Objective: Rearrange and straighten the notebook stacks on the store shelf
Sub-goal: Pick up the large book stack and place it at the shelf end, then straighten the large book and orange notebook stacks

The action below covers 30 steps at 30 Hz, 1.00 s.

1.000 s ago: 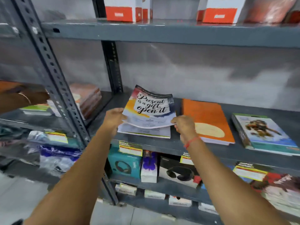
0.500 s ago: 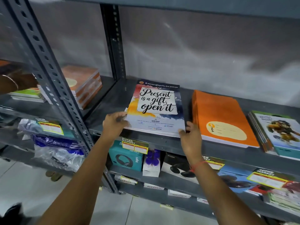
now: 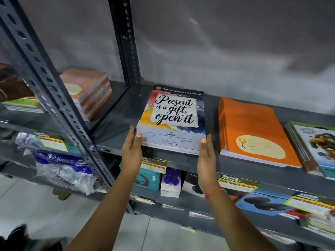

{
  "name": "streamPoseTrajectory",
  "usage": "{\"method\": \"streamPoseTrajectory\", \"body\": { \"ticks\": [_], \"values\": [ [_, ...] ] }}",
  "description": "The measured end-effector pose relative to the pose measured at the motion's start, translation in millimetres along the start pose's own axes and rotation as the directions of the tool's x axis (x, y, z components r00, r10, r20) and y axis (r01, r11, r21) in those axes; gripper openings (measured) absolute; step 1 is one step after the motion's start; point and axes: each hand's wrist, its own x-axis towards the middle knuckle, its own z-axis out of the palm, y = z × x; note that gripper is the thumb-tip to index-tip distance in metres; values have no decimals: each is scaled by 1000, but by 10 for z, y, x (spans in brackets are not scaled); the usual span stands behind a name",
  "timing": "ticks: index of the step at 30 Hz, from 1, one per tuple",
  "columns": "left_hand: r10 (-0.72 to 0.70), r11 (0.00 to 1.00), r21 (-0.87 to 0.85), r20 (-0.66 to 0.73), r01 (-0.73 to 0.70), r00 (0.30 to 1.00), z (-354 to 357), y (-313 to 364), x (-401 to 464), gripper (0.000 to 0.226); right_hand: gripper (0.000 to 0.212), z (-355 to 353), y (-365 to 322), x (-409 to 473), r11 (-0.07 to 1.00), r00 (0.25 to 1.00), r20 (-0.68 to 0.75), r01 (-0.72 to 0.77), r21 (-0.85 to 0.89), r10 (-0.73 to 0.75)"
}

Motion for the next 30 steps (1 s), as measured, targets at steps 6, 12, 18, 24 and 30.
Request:
{"method": "streamPoseTrajectory", "body": {
  "ticks": [6, 12, 18, 24, 30],
  "values": [
    [-4, 998, -56, 52, 7, 999, -76, -24, -54, 51, 59, 20, 22, -27, 1000, 1000, -2, 30, -7, -30],
    [-2, 1000, 8, 237, 0, 972, -242, -76, 5, 66, 70, -120, 37, -1, 998, 988, 142, 66, 1, -65],
    [-33, 990, 142, 346, -18, 938, -504, -17, 262, 65, 76, -256, 105, 74, 982, 977, 180, 137, -131, -113],
    [-10, 996, 88, 309, -18, 951, -478, -47, 328, 55, 69, -176, 131, 96, 986, 984, 133, 131, -107, -117],
    [10, 996, 79, 269, -32, 963, -464, -58, 385, 54, 67, -170, 121, 117, 981, 988, 89, 136, -137, -125]
  ]
}}
